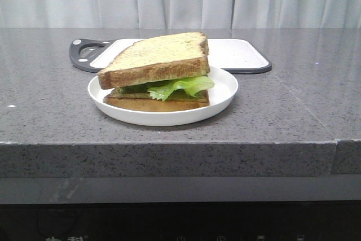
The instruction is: Left arm grabs bread, right arm adds lettuce
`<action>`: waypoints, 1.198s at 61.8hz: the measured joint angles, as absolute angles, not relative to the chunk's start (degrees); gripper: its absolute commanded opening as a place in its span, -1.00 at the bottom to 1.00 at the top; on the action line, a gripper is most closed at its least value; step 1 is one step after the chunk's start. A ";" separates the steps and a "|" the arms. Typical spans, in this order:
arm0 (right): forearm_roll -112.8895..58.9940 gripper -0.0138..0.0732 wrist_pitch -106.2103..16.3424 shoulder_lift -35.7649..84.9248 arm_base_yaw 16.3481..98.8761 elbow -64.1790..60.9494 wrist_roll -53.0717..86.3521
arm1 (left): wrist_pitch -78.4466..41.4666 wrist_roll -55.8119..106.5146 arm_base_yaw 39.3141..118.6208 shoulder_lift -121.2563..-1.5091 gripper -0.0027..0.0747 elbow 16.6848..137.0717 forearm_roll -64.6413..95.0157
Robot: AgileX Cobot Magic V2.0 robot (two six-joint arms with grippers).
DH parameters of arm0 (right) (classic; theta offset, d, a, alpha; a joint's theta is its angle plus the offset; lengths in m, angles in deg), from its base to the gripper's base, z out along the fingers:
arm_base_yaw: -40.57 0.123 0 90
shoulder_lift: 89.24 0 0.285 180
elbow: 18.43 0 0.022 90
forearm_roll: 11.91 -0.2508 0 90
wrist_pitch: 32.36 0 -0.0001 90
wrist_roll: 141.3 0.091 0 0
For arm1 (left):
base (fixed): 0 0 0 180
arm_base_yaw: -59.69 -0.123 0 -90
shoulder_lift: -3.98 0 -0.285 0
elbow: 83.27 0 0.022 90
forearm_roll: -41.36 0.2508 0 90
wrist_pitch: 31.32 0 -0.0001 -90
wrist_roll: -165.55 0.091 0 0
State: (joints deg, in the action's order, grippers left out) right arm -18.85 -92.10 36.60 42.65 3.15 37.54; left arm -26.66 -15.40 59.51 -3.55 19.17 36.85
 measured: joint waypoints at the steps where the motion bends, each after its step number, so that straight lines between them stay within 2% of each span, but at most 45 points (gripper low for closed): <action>1: -18.85 -0.84 -92.10 36.60 42.65 3.15 37.54 | -26.66 -15.40 59.51 -3.55 -0.98 19.17 36.85; 38: -18.85 -0.84 -92.10 36.60 42.65 3.26 37.68 | -26.66 -15.40 59.51 -3.55 -0.98 19.17 36.85; 47: -18.66 -0.84 -90.52 38.57 42.65 6.50 37.68 | -26.66 -15.40 59.51 -3.55 -0.98 19.17 36.85; 58: -15.51 -0.84 -75.60 47.47 42.65 18.81 37.68 | -26.66 -15.40 59.51 -3.55 -0.98 19.17 36.85; 74: -14.39 -0.84 -53.04 68.95 42.65 42.25 37.68 | -26.66 -15.40 59.51 -3.55 -0.98 19.17 36.85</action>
